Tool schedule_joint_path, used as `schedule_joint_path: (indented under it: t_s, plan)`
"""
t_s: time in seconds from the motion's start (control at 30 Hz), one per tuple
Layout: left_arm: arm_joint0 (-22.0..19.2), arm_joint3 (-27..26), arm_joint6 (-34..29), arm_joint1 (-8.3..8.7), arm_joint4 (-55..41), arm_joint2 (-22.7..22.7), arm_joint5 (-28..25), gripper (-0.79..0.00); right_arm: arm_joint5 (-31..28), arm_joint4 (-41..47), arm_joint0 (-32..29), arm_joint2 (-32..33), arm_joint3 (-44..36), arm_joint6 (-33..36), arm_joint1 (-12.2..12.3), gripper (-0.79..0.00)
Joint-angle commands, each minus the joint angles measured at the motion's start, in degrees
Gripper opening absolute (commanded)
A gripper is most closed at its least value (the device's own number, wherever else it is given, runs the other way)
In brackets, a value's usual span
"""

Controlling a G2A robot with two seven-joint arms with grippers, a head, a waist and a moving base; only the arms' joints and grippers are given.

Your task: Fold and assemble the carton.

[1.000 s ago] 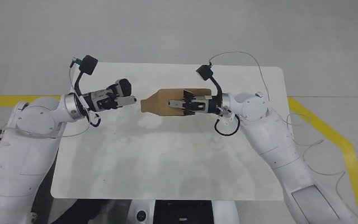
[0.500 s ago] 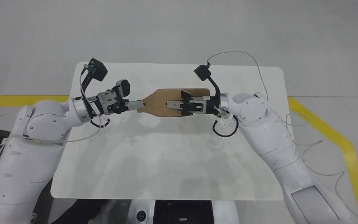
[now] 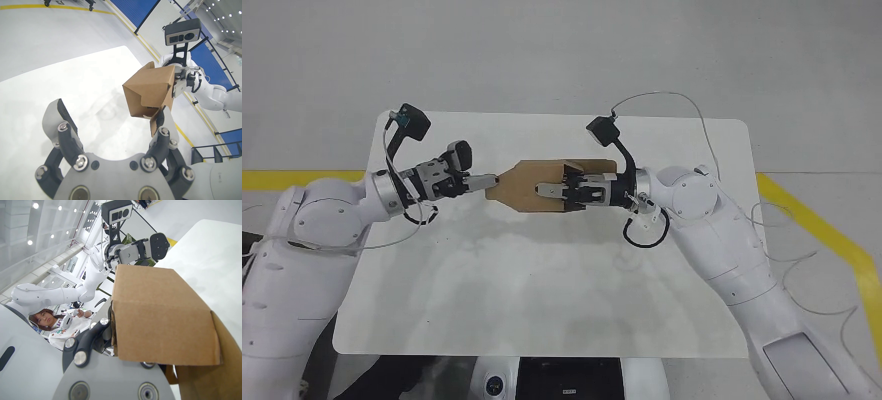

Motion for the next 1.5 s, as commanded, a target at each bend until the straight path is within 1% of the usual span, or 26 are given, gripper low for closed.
schedule_joint_path:
  t_s: [0.0,0.23,0.77,1.2,1.47]
  plan:
    - [-0.1,0.4,-0.7,0.03,-1.2,-0.1,-0.1,0.0,-0.2,0.6,0.0,-0.1,-0.4,0.0,0.0,-0.785]
    - [-0.3,0.9,-1.5,0.05,-1.7,0.4,-0.5,0.0,-1.0,3.1,0.7,-1.1,-2.0,0.5,-0.4,-0.785]
    - [-0.1,-0.1,-2.9,0.09,-4.7,1.3,-2.2,0.0,-3.3,7.5,1.5,-3.2,-1.1,1.5,-1.3,-0.785]
    - [-1.4,1.0,-5.2,-0.15,-9.2,3.6,-3.3,0.0,-4.4,9.9,2.0,-4.5,-0.4,2.5,-2.0,-0.785]
    - [-2.4,1.7,-5.9,-0.25,-10.2,4.5,-3.5,0.0,-4.6,10.3,2.1,-4.5,0.2,2.9,-2.1,-0.785]
